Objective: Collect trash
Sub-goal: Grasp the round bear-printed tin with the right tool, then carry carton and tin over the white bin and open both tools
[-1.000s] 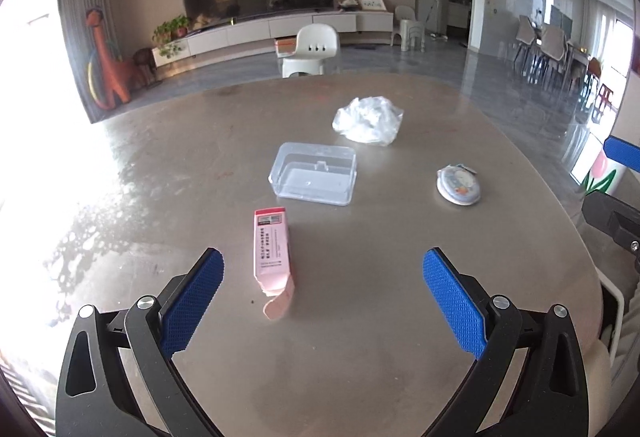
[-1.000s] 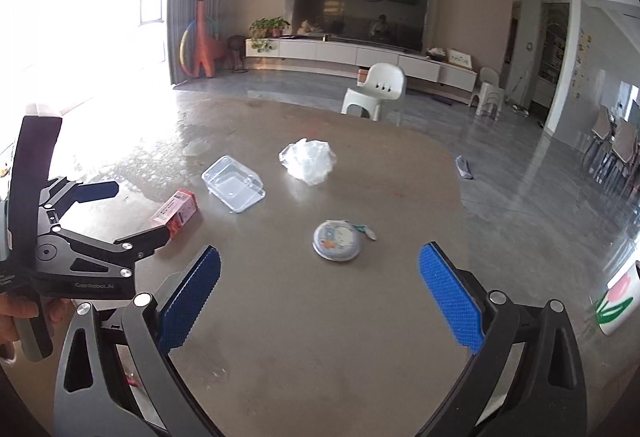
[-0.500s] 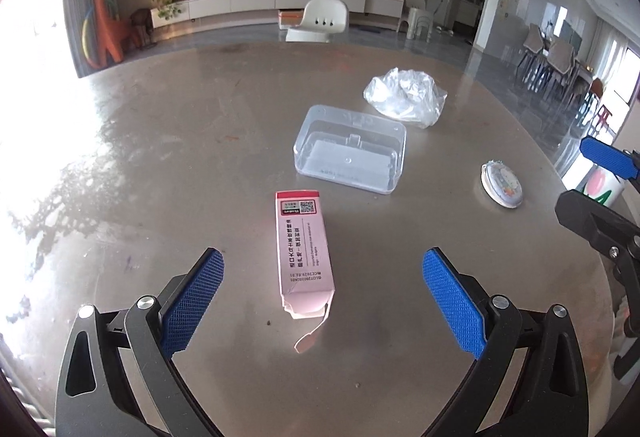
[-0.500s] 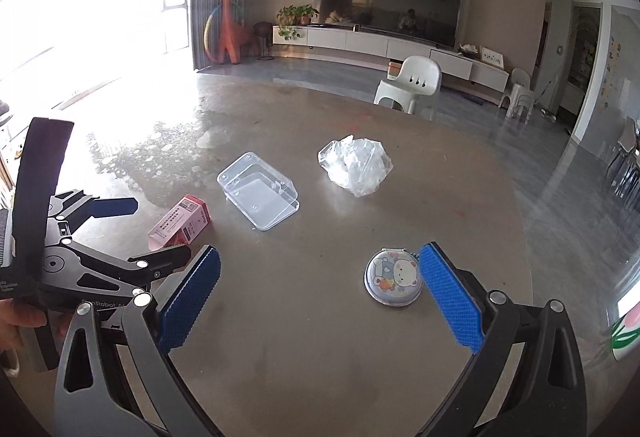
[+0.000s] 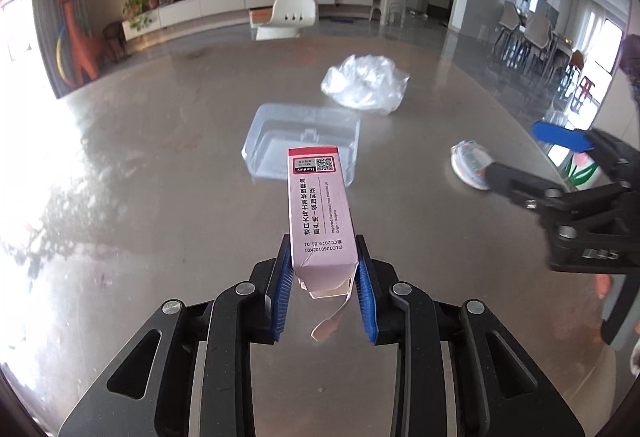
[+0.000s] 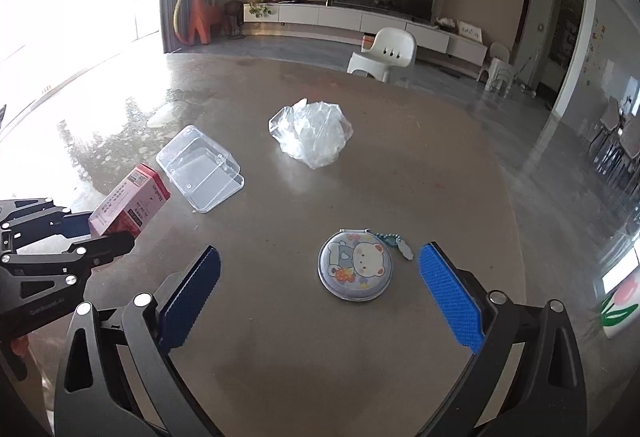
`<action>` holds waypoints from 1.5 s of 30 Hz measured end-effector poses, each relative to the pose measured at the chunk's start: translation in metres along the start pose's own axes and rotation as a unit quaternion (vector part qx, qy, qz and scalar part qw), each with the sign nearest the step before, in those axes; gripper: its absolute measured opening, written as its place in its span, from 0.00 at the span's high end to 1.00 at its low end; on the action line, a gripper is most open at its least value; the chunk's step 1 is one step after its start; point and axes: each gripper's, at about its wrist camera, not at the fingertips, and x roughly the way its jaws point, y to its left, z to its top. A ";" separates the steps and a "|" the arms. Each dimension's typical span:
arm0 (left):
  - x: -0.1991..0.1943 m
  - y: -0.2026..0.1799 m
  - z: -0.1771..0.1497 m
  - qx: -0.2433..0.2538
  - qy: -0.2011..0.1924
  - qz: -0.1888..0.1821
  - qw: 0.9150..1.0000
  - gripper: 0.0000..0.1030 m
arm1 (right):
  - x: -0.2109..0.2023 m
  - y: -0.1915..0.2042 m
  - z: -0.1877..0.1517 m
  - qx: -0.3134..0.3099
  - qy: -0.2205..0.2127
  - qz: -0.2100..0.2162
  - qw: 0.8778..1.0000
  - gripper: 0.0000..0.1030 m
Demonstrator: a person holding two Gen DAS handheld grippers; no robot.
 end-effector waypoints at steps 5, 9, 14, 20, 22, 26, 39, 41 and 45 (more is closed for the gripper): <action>-0.010 -0.011 0.009 0.004 -0.016 -0.006 1.000 0.72 | 0.015 -0.006 0.004 -0.009 0.009 -0.009 1.000 0.04; -0.010 -0.017 0.015 0.000 -0.019 -0.012 1.000 0.72 | 0.030 -0.013 0.001 -0.007 0.028 -0.008 1.000 0.04; -0.006 -0.023 0.021 -0.007 -0.022 -0.021 1.000 0.72 | 0.050 -0.020 -0.007 -0.006 0.067 -0.027 0.997 0.14; -0.009 -0.029 0.023 -0.001 -0.022 -0.024 0.999 0.72 | 0.045 -0.029 -0.014 0.031 0.082 0.009 0.996 0.44; -0.013 -0.031 0.024 0.000 -0.026 -0.024 0.999 0.72 | 0.032 -0.026 -0.016 0.024 0.068 -0.001 0.997 0.44; -0.023 -0.039 0.023 0.009 -0.030 -0.027 0.999 0.72 | -0.017 -0.027 -0.018 0.026 0.028 -0.007 0.999 0.44; -0.066 -0.133 0.014 0.062 -0.044 -0.100 0.992 0.72 | -0.173 -0.069 -0.065 0.041 -0.029 -0.079 0.996 0.44; -0.068 -0.154 0.011 0.075 -0.042 -0.117 0.989 0.72 | -0.190 -0.081 -0.080 0.054 -0.027 -0.097 0.993 0.44; -0.070 -0.197 0.003 0.103 -0.033 -0.151 0.983 0.72 | -0.215 -0.106 -0.112 0.084 -0.020 -0.131 0.988 0.44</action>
